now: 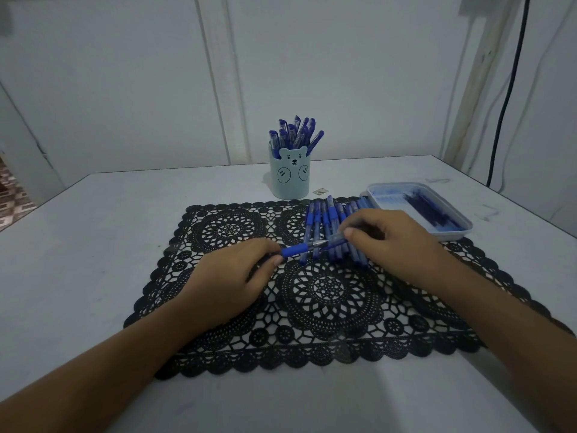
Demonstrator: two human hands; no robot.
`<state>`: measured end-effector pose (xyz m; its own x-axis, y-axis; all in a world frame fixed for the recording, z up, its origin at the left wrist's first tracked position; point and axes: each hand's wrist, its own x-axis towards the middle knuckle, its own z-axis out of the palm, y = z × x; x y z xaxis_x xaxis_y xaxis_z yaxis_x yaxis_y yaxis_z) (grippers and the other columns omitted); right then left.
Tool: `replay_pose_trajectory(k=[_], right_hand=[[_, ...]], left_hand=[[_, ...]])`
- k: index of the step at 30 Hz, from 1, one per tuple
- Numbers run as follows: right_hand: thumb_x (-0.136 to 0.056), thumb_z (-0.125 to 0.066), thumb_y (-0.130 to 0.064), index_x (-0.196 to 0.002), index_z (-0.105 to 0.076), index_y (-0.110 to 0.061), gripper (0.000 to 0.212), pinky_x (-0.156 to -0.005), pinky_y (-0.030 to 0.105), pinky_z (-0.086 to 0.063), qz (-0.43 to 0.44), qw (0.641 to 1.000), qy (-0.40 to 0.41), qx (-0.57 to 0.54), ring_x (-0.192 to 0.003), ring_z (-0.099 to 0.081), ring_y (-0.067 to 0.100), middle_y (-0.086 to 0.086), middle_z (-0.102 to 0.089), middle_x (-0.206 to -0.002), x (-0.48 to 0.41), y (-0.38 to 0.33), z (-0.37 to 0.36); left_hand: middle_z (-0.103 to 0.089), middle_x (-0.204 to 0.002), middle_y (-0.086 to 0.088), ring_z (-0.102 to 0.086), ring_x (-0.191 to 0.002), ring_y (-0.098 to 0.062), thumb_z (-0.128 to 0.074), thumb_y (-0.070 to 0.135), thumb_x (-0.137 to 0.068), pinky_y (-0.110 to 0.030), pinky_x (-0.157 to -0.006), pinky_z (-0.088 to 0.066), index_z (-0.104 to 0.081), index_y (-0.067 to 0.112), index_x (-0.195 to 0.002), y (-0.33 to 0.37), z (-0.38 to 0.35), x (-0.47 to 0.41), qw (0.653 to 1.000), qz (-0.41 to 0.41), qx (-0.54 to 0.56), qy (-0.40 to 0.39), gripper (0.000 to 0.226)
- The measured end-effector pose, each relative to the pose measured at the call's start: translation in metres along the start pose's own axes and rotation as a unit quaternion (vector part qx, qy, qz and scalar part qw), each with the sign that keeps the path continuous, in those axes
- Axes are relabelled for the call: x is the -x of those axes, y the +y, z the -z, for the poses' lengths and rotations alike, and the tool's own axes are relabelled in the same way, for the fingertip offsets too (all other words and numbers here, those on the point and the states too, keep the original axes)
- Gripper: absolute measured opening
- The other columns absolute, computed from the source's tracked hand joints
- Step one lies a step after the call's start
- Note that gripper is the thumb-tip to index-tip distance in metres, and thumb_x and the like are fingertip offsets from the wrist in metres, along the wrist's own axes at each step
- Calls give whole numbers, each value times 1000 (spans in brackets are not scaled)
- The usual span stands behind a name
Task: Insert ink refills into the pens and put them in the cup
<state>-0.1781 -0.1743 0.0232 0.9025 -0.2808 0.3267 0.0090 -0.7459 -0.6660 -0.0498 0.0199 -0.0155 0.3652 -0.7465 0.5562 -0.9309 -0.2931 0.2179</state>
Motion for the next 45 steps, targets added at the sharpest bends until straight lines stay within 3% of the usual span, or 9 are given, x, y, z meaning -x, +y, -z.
replay_pose_trajectory(k=[3, 10, 18, 20, 23, 31, 34, 39, 45], right_hand=[[-90, -53, -23, -79, -56, -37, 18, -56, 14, -40, 2, 1000, -20, -12, -58, -49, 1, -7, -60, -72, 1, 0, -5], [-90, -54, -11, -93, -63, -24, 16, -66, 7, -46, 17, 993, -57, -103, -62, -59, -5, -5, -66, -73, 4, -2, -18], [-89, -55, -17, -87, -56, -39, 22, -67, 22, -51, 65, 996, -6, -56, -69, -61, 8, -9, -65, -71, 5, -2, -29], [-89, -57, -18, -92, -61, -31, 14, -61, 19, -48, 83, 996, 20, -26, -69, -58, 10, -15, -61, -68, 4, -4, -33], [-86, -60, -17, -101, -65, -17, 15, -68, 14, -45, 127, 990, 54, 23, -80, -56, 5, -13, -64, -79, 4, -6, -39], [-91, -51, -33, -112, -62, -14, 30, -72, 7, -43, 126, 989, 71, 23, -84, -55, 1, -11, -63, -90, 0, -2, -34], [-91, -36, -45, -121, -57, -11, 49, -92, 14, -32, 105, 982, 76, 134, -107, -51, 8, -1, -61, -114, -8, 15, -28], [-97, -33, -41, -143, -29, -16, 52, -111, 22, -10, 28, 967, -57, 245, -137, -21, 12, -1, -27, -149, -13, 35, -32], [-97, -29, -44, -144, -23, -22, 53, -116, 29, -10, 2, 968, -76, 239, -139, -15, 8, -6, -19, -153, -14, 35, -33]], left_hand=[[-59, -73, 16, -49, -68, 0, -37, 41, -87, -14, -50, -39, -61, 24, -96, 3, 0, 0, 1000, -8, -9, -2, 30], [-62, -72, 13, -47, -68, 0, -38, 36, -89, -8, -60, -35, -63, 21, -96, 1, -3, 2, 1000, -13, 6, 12, 30], [-60, -66, 13, -48, -61, 2, -40, 34, -84, -13, -52, -39, -64, 22, -88, 4, -1, -2, 997, -1, -51, 54, 27], [-64, -80, 6, -54, -71, -8, -43, 30, -85, -29, -62, -46, -66, 15, -95, 4, -3, -5, 992, -30, -92, 83, 30], [-63, -99, -1, -54, -88, -17, -48, 30, -87, -31, -78, -37, -67, 10, -105, 5, -6, -7, 978, -86, -148, 121, 32], [-63, -89, -5, -57, -73, -19, -51, 23, -89, -30, -62, -46, -67, 6, -99, 6, -3, -12, 979, -120, -142, 86, 25], [-63, -89, -2, -56, -73, -10, -48, 24, -89, -16, -65, -44, -65, 7, -101, 4, 11, -22, 989, -73, -85, 99, 27], [-62, -91, 4, -57, -74, 1, -58, 16, -88, -4, -69, -43, -64, 11, -104, -7, 53, -75, 967, 107, 64, 223, 18], [-66, -82, -4, -64, -73, -16, -55, 17, -89, -29, -64, -56, -62, 6, -100, -52, 83, -192, 879, 262, 266, 296, 17]])
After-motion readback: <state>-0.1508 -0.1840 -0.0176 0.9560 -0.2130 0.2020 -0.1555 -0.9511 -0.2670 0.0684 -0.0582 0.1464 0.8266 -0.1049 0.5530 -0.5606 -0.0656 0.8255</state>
